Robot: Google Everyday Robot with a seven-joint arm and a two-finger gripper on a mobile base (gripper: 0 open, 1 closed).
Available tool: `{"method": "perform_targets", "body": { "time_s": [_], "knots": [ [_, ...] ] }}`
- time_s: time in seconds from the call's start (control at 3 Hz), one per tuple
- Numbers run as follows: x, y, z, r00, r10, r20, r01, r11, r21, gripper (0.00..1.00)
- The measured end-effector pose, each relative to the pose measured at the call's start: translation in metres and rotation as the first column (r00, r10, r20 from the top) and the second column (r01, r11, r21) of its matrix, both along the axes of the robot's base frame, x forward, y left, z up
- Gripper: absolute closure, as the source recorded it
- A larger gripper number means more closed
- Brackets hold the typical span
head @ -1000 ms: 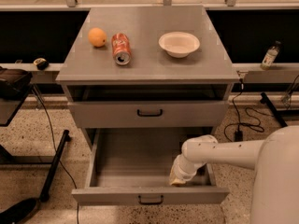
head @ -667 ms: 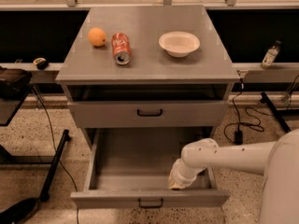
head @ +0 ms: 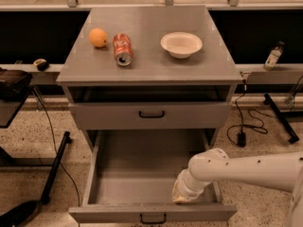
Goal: Open middle drawer
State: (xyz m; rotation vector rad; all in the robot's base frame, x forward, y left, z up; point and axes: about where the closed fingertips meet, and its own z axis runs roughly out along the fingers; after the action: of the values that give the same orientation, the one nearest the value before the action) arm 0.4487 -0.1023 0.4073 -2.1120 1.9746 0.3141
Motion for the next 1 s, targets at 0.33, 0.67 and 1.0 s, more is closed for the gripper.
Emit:
{"method": "perform_targets", "body": {
  "time_s": [0.33,0.67,1.0],
  "knots": [
    [0.001,-0.001,0.010,0.9994,-0.002,0.034,0.001,1.000,0.019,1.00],
    [0.015,0.000,0.032,0.9940,0.004,0.109,-0.005,1.000,0.015,1.00],
    [0.037,0.008,0.054,0.9837,-0.041,0.175,0.024,0.995,0.099,1.00]
  ]
}}
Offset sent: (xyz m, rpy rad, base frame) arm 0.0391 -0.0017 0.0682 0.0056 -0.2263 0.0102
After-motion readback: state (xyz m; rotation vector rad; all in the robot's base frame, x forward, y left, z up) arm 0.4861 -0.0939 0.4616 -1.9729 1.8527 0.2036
